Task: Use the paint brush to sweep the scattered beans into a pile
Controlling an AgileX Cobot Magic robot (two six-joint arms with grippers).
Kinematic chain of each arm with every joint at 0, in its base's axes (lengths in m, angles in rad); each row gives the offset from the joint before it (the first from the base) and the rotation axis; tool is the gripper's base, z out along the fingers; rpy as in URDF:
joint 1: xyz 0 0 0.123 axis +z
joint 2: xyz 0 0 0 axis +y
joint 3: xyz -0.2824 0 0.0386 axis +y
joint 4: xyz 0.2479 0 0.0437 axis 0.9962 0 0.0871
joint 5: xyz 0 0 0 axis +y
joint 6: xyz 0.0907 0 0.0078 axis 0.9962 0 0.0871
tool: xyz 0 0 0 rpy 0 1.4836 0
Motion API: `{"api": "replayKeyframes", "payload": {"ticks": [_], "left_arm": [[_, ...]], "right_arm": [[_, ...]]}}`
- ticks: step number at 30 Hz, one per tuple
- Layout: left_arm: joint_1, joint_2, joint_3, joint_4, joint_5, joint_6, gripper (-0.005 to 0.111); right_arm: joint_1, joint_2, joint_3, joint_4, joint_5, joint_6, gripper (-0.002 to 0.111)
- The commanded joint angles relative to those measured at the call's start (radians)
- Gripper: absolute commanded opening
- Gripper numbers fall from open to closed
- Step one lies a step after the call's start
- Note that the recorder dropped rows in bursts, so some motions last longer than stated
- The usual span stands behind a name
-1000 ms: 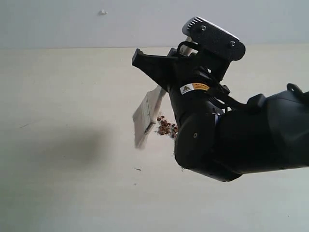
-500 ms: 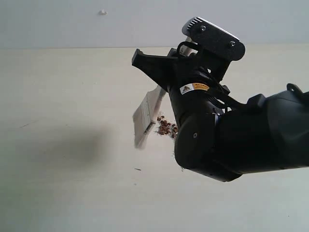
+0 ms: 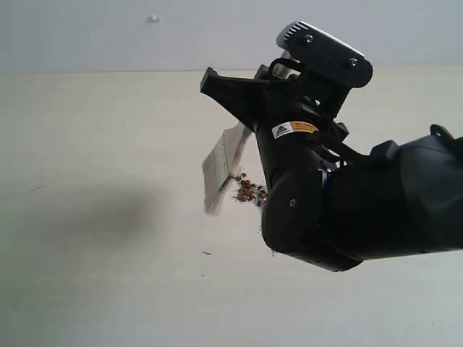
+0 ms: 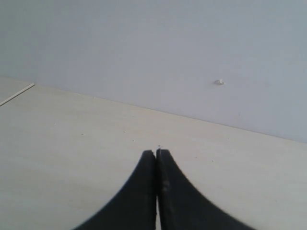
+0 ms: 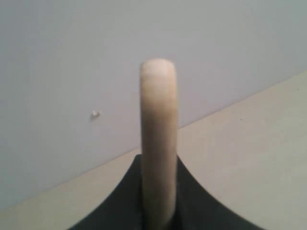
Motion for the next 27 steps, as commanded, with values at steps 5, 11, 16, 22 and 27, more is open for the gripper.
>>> {"api": "replayKeyframes", "payload": {"ticks": [5, 11, 16, 22, 27], "left_arm": [[0.004, -0.005, 0.000, -0.007, -0.004, 0.006, 0.000], [0.004, -0.005, 0.000, -0.007, -0.004, 0.006, 0.000], [0.004, -0.005, 0.000, -0.007, -0.004, 0.006, 0.000], [0.004, -0.005, 0.000, -0.007, -0.004, 0.006, 0.000], [0.004, -0.005, 0.000, -0.007, -0.004, 0.006, 0.000]], "right_arm": [[-0.001, -0.001, -0.066, -0.021, -0.029, -0.091, 0.000], [0.003, 0.047, -0.272, 0.137, 0.054, -0.233, 0.000], [0.051, 0.141, -0.468, 0.325, -0.084, -0.551, 0.000], [0.088, 0.282, -0.675, 0.439, -0.140, -0.766, 0.000], [0.092, 0.389, -0.775, 0.472, -0.140, -0.810, 0.000]]}}
